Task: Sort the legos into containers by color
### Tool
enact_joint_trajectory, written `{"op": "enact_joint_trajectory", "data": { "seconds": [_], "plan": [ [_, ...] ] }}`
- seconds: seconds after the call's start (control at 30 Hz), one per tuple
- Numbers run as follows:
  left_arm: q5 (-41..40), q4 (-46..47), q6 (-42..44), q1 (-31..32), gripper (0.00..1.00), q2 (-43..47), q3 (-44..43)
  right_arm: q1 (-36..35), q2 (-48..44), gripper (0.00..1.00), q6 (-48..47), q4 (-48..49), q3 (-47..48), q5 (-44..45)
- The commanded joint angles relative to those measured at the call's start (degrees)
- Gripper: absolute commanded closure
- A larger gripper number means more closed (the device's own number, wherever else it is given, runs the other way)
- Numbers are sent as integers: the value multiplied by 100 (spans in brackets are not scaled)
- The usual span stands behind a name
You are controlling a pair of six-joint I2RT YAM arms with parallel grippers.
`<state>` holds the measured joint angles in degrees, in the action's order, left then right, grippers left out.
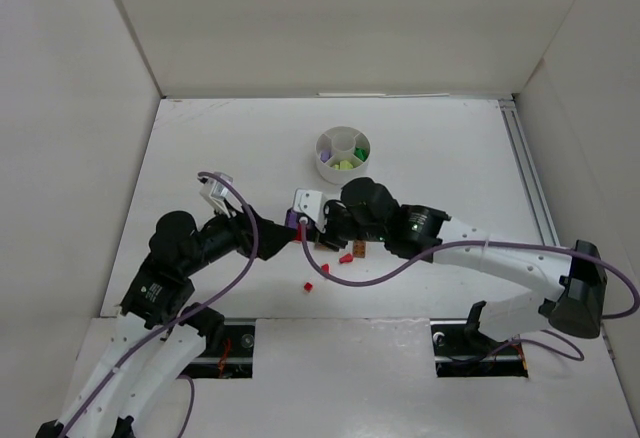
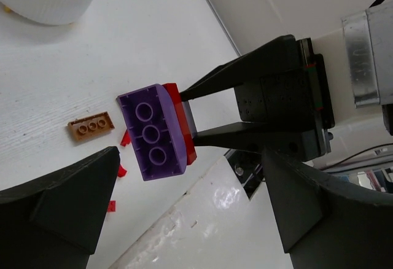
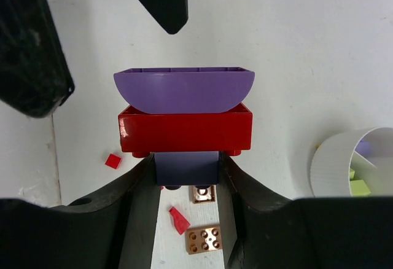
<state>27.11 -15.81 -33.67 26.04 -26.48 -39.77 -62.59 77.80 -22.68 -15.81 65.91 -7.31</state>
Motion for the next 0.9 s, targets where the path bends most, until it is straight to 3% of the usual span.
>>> {"op": "enact_joint_trajectory", "data": {
  "seconds": [0.0,0.4,0.7,0.77,0.87],
  "plan": [
    [400,448,18,15,0,29,31,19,-186,95,185,394,62,29],
    [646,693,-34,15,6,-138,144,19,-775,96,79,562,-105,-437],
    [919,1186,-210,15,6,-244,259,19,-213,96,79,562,106,-772],
    [919,1186,-210,15,10,-296,259,19,-126,96,79,562,220,-772],
    [858,1186,-210,15,28,-296,259,19,-72,96,79,614,221,-694]
  ]
}}
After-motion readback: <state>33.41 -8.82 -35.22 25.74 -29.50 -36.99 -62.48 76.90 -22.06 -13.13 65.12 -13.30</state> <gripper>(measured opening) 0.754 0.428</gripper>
